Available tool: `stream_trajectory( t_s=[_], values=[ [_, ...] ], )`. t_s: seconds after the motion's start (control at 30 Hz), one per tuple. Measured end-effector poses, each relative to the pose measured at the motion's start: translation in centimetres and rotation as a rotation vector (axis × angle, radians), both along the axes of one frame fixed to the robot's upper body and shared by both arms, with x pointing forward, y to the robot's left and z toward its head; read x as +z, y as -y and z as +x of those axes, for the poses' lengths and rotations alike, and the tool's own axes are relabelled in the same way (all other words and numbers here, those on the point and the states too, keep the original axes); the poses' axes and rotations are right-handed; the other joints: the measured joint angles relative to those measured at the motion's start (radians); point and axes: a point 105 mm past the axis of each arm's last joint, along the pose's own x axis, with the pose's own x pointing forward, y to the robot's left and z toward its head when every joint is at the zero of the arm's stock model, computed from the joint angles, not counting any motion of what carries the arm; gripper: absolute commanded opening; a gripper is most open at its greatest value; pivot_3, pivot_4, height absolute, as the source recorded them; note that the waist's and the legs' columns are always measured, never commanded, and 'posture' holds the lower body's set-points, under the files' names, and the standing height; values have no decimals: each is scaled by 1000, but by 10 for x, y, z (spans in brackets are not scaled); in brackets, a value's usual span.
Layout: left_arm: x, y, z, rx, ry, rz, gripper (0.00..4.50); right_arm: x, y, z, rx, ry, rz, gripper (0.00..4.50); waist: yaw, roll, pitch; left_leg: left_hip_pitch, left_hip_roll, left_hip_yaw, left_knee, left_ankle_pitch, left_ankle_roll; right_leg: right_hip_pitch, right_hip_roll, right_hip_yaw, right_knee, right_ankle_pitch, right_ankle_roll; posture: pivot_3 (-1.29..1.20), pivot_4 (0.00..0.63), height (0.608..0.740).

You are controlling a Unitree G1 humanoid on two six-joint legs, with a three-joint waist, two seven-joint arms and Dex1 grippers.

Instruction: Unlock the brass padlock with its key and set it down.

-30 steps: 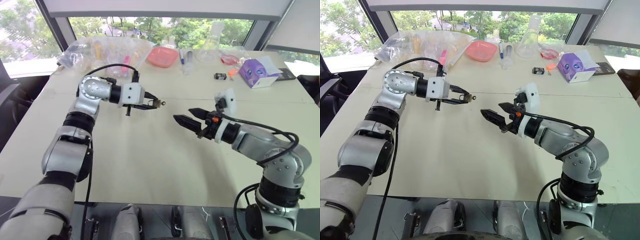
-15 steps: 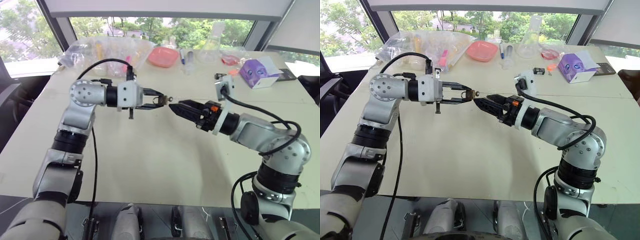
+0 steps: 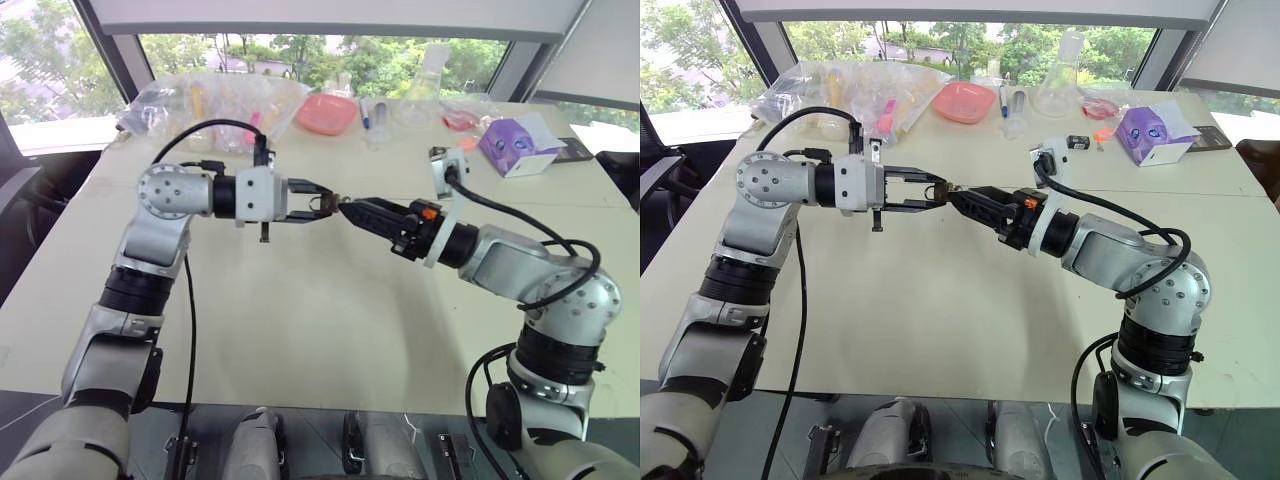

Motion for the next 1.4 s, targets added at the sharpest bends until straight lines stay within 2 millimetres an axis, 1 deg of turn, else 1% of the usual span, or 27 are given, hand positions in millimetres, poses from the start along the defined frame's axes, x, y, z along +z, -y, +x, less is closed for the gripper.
stream_trajectory(
  t_s=[0.1,0.13,0.2,0.23,0.37,0.6,0.73,0.8,0.93,1.13,1.23,1.27,1.37,1.4],
  values=[
    [0,0,0,0,1,-1,712,-1,-1,-1,4,-5,-4,1833,0,0,0,0,0,0,0,0,0,0,0,0,0,0,0,0,150,740],
    [0,0,0,0,1,-1,712,-1,0,-1,4,-6,-3,1385,0,0,0,0,0,0,0,0,0,0,0,0,0,0,0,0,150,740],
    [0,0,0,0,1,-1,712,0,-1,-1,4,-5,4,278,0,0,0,0,0,0,0,0,0,0,0,0,0,0,0,0,150,740],
    [0,1,0,-1,2,-1,712,1,-1,-1,3,-4,8,106,0,0,0,0,0,0,0,0,0,0,0,0,0,0,0,0,150,740],
    [0,1,-1,-4,5,-1,712,2,-1,-1,1,-4,11,106,0,0,0,0,0,0,0,0,0,0,0,0,0,0,0,0,150,740],
    [-1,2,-2,-10,5,5,712,-3,-3,-2,2,-18,3,106,0,0,0,0,0,0,0,0,0,0,0,0,0,0,0,0,150,740],
    [-3,0,-2,-10,-15,23,712,-9,-1,-3,13,1,-89,106,0,0,0,0,0,0,0,0,0,0,0,0,0,0,0,0,150,740],
    [-1,1,-2,-17,-29,19,712,-13,1,-2,8,5,-131,106,0,0,0,0,0,0,0,0,0,0,0,0,0,0,0,0,150,740],
    [3,2,-2,-23,-15,19,712,-11,1,0,2,22,-117,106,1,0,0,0,0,0,0,0,0,0,0,0,0,0,0,0,150,740],
    [3,3,-2,-22,-6,20,712,-9,-1,-1,10,15,-76,106,1,0,0,0,0,0,0,0,0,0,0,0,-1,0,0,0,150,740],
    [4,2,-1,-15,9,12,712,-11,2,-1,5,9,-73,915,1,0,0,0,0,0,0,0,0,0,0,0,-1,0,0,0,150,740],
    [3,1,-1,-11,9,11,712,-11,2,-1,7,10,-72,1356,1,0,0,0,0,0,0,0,0,0,0,0,-1,0,0,0,150,740],
    [3,1,0,-7,9,11,712,-9,2,-3,18,17,-60,3022,1,0,0,0,0,0,0,0,0,0,0,0,-1,0,0,0,150,740],
    [3,1,0,-7,10,12,712,-8,2,-3,19,18,-56,3487,1,0,0,0,0,0,0,0,0,0,0,0,-1,0,0,0,150,740]
  ],
)
